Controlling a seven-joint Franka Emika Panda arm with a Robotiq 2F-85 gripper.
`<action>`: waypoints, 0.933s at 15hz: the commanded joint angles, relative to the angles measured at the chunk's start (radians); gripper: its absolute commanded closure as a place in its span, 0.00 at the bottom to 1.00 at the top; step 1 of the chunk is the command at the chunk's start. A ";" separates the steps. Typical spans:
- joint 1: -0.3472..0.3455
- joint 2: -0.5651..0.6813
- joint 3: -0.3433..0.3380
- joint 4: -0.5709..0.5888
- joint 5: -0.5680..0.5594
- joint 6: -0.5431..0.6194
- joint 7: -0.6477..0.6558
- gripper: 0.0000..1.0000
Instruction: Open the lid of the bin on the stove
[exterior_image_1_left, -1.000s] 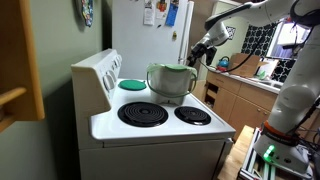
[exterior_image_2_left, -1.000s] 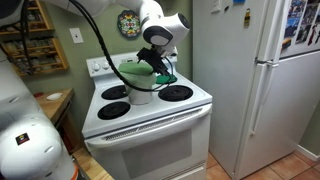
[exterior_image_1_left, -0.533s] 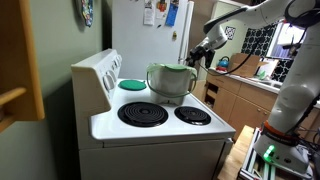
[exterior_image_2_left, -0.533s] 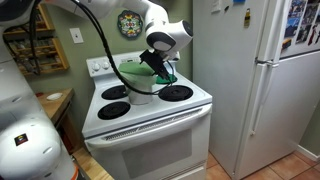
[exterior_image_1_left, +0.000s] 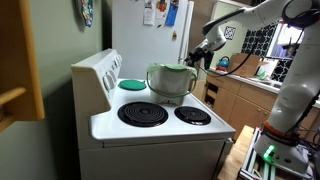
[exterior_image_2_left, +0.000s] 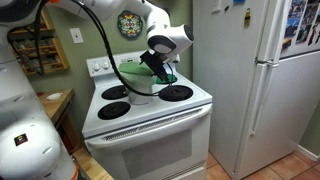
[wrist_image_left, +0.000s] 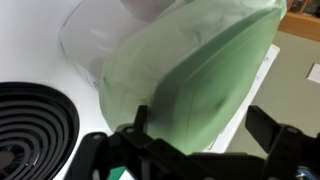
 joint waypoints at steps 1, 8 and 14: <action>-0.024 0.013 0.009 0.015 0.032 -0.048 -0.001 0.00; -0.036 0.003 0.007 0.032 0.028 -0.073 0.003 0.00; -0.034 0.017 0.015 0.039 0.014 -0.053 0.068 0.00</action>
